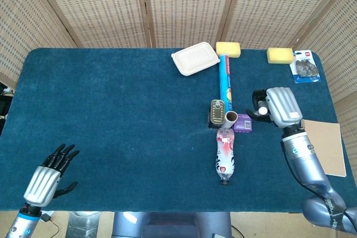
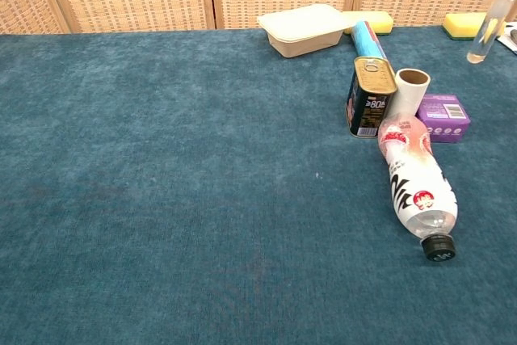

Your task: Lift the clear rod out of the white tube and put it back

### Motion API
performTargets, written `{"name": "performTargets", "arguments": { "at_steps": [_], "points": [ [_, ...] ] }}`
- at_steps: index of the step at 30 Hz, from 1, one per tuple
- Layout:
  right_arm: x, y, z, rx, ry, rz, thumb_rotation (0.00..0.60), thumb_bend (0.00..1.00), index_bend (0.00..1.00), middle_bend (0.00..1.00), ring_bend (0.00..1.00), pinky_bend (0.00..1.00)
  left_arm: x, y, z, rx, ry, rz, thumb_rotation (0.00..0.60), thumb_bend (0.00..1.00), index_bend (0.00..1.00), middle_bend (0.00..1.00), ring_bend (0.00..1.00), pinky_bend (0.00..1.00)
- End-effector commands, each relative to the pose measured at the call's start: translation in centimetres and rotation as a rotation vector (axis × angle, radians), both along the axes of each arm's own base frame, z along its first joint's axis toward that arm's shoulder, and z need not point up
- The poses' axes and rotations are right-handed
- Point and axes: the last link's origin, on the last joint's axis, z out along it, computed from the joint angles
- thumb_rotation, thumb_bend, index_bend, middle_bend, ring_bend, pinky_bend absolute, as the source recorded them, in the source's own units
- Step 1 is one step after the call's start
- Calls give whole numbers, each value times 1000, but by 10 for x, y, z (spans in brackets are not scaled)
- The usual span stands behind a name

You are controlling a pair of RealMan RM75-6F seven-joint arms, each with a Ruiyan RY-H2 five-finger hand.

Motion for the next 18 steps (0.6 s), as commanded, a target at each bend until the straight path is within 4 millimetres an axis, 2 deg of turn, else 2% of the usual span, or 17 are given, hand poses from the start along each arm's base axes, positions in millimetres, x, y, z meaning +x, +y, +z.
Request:
{"name": "performTargets", "arguments": {
  "at_steps": [1, 4, 8, 10, 11, 14, 16, 17, 18],
  "points": [
    [1, -10, 11, -114, -16, -20, 600, 308, 822, 948, 924, 834, 0, -3, 2, -3, 0, -2, 600, 164, 104, 98, 32, 215],
    [4, -15, 10, -137, -23, -57, 600, 309, 824, 950, 924, 834, -1, -2, 6, 16, -3, 0, 600, 163, 104, 98, 32, 215],
    [14, 13, -5, 28, 10, 15, 600, 309, 824, 950, 922, 834, -1, 0, 10, 37, -15, 7, 600, 163, 104, 98, 34, 215],
    [16, 18, -4, 58, 17, 37, 600, 309, 824, 950, 922, 835, -1, 1, 11, 40, -13, 6, 600, 163, 104, 98, 37, 216],
    [17, 17, -1, 50, 15, 40, 600, 309, 824, 950, 922, 835, -1, 1, 11, 40, -10, 3, 600, 163, 104, 98, 37, 216],
    [9, -9, 15, -97, -9, -29, 600, 309, 824, 951, 923, 835, 0, -6, 10, 32, -12, -8, 600, 164, 104, 98, 37, 216],
    [7, -13, 12, -119, -9, -57, 600, 310, 824, 951, 923, 835, -2, -7, 11, 35, -15, -4, 600, 163, 104, 98, 37, 217],
    [6, -8, 6, -93, 0, -56, 600, 310, 824, 951, 923, 835, -4, -7, 12, 41, -19, 4, 600, 163, 104, 98, 38, 217],
    [13, 14, -10, 37, 33, -1, 600, 310, 824, 951, 923, 835, -6, -3, 14, 54, -26, 23, 600, 163, 104, 98, 38, 218]
  ]
}}
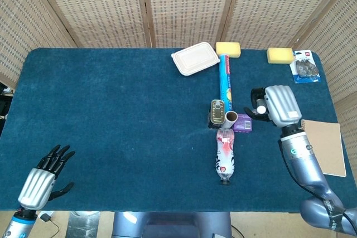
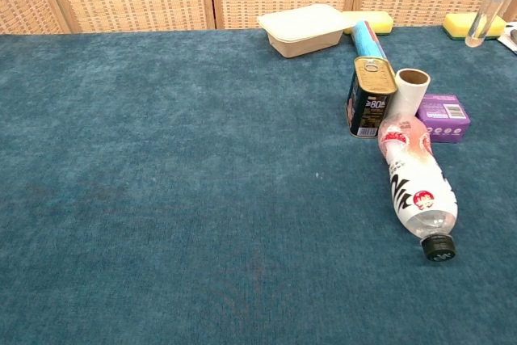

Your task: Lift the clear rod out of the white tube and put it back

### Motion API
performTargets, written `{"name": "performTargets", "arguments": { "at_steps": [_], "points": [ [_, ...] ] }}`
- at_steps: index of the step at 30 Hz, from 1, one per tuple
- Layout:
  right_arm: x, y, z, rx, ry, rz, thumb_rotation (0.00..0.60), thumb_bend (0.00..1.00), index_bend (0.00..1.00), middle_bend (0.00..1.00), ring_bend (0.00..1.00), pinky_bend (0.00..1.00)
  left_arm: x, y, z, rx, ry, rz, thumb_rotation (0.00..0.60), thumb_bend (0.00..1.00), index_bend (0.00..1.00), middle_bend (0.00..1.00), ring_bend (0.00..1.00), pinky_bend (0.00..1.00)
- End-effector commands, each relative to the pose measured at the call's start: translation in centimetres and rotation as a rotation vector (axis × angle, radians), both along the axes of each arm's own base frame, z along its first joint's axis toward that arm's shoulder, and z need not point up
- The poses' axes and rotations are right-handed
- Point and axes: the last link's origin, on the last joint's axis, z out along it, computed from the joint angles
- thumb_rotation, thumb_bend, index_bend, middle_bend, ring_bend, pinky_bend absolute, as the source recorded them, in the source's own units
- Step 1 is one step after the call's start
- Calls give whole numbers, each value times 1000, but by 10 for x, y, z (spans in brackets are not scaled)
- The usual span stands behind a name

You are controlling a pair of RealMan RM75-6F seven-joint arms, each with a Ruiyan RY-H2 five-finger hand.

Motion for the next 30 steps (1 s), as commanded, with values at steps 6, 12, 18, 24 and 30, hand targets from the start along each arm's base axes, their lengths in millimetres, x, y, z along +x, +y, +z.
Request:
{"name": "performTargets", "arguments": {
  "at_steps": [6, 12, 18, 24, 30],
  "points": [
    [3, -3, 6, -73, 30, -3, 600, 310, 824, 951, 923, 835, -1, 0, -1, 0, -8, 4, 600, 163, 104, 98, 40, 220],
    [13, 18, -18, 51, 41, 5, 600, 310, 824, 952, 923, 835, -6, 3, 0, 4, -16, 28, 600, 163, 104, 98, 40, 221],
    [26, 22, -25, 100, -21, 32, 600, 309, 824, 952, 924, 835, -5, -2, -2, -18, -15, 11, 600, 164, 104, 98, 40, 222],
    [31, 21, -32, 144, -45, 10, 600, 309, 824, 953, 925, 835, -11, 0, 1, -11, -27, 37, 600, 163, 104, 98, 41, 223],
    [39, 15, -35, 165, -56, -5, 600, 309, 824, 954, 924, 835, -10, -1, -2, -23, -27, 25, 600, 163, 104, 98, 41, 223]
  ]
}}
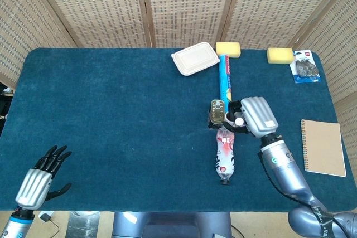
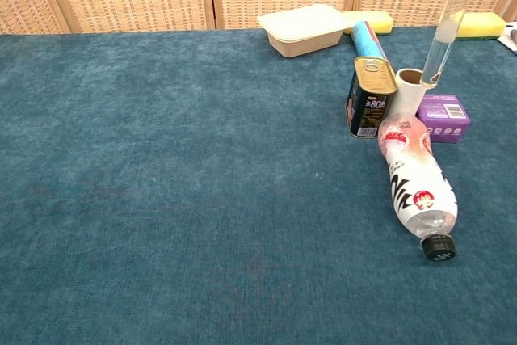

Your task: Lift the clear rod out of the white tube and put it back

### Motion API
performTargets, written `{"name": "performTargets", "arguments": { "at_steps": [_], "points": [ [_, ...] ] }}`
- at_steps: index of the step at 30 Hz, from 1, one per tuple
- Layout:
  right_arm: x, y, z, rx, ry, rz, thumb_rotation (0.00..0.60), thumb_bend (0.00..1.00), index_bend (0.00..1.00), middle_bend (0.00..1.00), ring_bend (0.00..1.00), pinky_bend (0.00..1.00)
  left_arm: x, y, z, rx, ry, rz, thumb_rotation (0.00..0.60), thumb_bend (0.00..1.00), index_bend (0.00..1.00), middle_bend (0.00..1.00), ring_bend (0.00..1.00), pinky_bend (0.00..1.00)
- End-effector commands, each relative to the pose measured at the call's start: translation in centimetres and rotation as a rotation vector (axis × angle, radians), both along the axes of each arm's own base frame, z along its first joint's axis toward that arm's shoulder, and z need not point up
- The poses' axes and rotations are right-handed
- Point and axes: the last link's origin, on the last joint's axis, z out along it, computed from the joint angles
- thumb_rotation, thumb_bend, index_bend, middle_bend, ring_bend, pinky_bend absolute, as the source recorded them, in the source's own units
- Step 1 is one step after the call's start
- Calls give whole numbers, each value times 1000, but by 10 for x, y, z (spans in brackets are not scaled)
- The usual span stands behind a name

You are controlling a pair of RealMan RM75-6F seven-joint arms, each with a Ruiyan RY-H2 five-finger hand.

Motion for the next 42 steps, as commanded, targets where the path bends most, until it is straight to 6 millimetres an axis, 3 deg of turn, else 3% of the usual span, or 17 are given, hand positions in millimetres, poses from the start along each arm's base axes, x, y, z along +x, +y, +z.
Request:
{"name": "performTargets", "arguments": {
  "at_steps": [1, 24, 33, 42],
  "points": [
    [7, -4, -2, -3, 9, 8, 600, 309, 824, 954, 925, 835, 0, -1, 0, 1, 2, 0, 600, 162, 104, 98, 41, 223],
    [26, -31, -20, 9, 0, -13, 600, 310, 824, 954, 925, 835, -1, -2, -1, -11, 4, -1, 600, 163, 104, 98, 41, 223],
    [18, -48, -27, -11, 14, -20, 600, 309, 824, 958, 927, 834, -3, -2, -1, -14, 5, 8, 600, 164, 104, 98, 41, 223],
    [7, -60, -23, -31, 20, -35, 600, 310, 824, 958, 927, 835, -3, -1, -2, -18, 11, 16, 600, 164, 104, 98, 41, 223]
  ]
}}
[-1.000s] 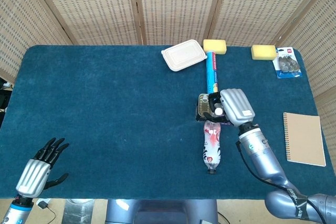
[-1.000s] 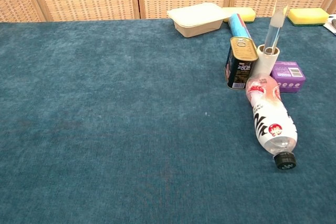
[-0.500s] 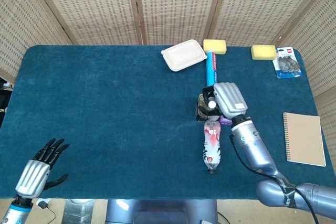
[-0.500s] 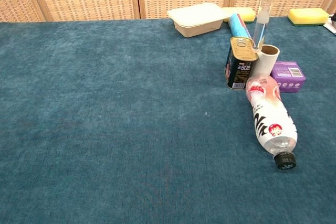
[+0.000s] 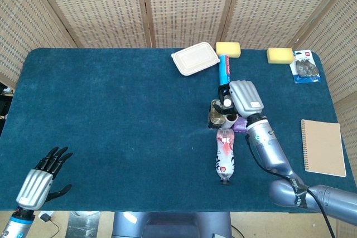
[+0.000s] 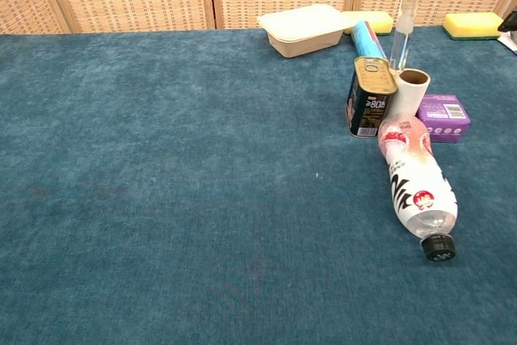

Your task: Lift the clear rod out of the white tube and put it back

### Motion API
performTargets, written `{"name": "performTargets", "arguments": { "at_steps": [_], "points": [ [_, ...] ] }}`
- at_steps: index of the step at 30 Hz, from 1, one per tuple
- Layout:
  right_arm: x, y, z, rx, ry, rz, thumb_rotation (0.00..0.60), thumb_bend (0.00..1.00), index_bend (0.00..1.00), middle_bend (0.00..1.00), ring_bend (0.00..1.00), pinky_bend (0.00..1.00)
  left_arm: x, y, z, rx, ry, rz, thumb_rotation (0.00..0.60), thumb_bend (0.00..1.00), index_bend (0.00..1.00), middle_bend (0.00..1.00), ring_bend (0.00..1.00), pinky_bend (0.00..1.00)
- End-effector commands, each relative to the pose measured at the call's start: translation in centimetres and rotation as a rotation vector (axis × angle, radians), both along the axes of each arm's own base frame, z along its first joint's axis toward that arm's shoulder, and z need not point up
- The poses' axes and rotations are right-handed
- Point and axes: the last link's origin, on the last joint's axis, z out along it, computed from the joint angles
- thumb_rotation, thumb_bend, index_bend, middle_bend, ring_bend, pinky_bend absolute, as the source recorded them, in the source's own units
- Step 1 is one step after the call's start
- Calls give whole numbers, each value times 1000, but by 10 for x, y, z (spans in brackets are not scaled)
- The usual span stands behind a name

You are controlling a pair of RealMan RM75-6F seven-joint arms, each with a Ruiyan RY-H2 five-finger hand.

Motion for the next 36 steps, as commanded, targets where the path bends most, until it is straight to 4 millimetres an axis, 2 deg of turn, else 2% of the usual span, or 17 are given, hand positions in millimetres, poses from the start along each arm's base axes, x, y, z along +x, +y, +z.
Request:
{"name": "performTargets", "arguments": {
  "at_steps": [1, 12, 36],
  "points": [
    [-4, -4, 3, -11, 6, -2, 600, 310, 824, 958, 928, 835, 0, 0, -1, -2, 1, 2, 600, 163, 104, 98, 41, 223],
    [-11, -8, 14, -33, 13, -14, 600, 310, 825, 958, 927, 834, 1, -1, -2, -6, 5, 4, 600, 164, 104, 98, 41, 223],
    [-22, -4, 12, -20, 33, -35, 600, 309, 824, 958, 927, 834, -1, -1, -1, -3, 3, 6, 600, 164, 104, 97, 41, 223]
  ]
}}
